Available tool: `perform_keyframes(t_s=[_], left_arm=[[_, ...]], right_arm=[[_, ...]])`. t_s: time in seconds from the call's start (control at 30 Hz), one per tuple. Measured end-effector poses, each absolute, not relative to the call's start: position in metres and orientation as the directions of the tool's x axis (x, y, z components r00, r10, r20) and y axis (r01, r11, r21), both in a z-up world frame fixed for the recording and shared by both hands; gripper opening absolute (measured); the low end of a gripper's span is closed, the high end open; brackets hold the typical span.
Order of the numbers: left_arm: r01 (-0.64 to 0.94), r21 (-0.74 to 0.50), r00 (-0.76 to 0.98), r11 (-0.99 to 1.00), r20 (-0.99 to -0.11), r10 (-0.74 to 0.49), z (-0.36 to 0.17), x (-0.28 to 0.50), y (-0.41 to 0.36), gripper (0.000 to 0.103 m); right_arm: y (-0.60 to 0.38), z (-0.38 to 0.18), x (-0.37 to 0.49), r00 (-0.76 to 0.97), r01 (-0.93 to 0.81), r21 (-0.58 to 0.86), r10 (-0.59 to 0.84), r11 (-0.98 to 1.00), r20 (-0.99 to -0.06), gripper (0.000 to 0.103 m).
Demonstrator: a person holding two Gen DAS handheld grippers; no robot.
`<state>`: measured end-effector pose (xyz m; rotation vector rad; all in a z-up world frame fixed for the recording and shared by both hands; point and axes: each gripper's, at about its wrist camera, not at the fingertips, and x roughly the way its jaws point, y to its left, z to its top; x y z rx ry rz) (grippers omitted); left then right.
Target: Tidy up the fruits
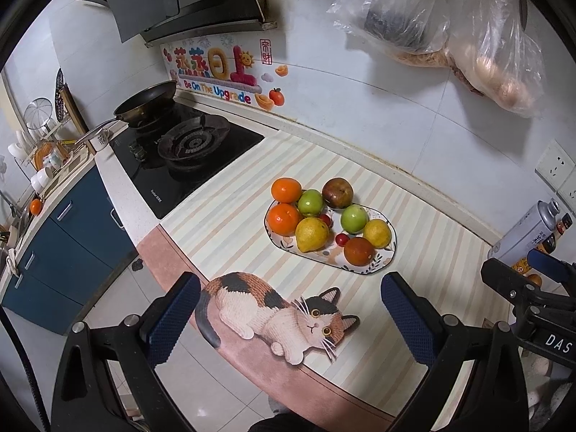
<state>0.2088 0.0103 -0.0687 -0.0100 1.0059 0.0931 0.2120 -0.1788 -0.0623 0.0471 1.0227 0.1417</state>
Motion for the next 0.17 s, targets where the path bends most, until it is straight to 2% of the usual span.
perform_keyframes(t_s=[0.17], left_arm=[[-0.083, 0.038, 0.543, 0.996, -0.836, 0.078, -0.0646, 0.2078, 0.0079, 0.103]], right_arm=[[-0.1806, -0.0612, 0.2110, 0.513, -0.095, 0.104, 0.138, 0.990, -0.847, 0.100]])
